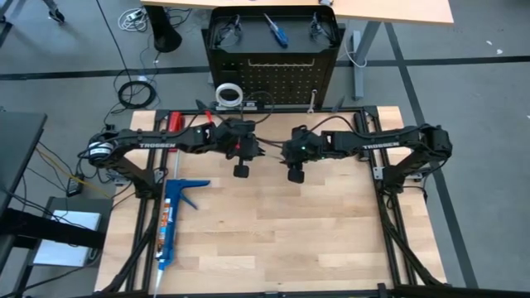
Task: Hang tools onto peg board
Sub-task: Hang the wrench onto the black pegboard
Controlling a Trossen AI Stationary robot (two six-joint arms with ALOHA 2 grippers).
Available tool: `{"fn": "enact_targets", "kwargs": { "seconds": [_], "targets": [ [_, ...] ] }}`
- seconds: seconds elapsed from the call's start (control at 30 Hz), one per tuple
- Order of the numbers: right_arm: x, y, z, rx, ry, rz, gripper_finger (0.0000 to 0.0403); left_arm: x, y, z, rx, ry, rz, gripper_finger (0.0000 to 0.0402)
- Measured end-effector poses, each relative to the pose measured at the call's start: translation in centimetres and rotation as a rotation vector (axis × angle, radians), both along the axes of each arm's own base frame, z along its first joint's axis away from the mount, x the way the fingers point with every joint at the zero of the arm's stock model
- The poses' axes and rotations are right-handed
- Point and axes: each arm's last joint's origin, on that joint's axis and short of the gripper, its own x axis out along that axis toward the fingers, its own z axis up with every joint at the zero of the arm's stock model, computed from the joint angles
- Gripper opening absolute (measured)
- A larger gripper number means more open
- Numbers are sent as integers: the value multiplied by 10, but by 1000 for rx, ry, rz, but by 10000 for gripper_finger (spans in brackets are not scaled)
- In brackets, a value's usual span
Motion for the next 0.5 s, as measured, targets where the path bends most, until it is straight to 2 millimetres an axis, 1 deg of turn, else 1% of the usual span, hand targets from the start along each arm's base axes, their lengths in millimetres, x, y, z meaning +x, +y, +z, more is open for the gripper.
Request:
{"fn": "enact_targets", "kwargs": {
  "seconds": [0.2, 0.37, 0.5],
  "targets": [
    [0, 0, 0, -14, 2, 15, 94, 2, 0, 3, 8, -33, -1, 19],
    [0, 0, 0, -21, -2, 7, 19, 3, -1, 4, 11, -44, 5, 19],
    [1, 0, 1, -22, -8, 5, 19, 3, 0, 4, 11, -45, 11, 19]
  ]
}}
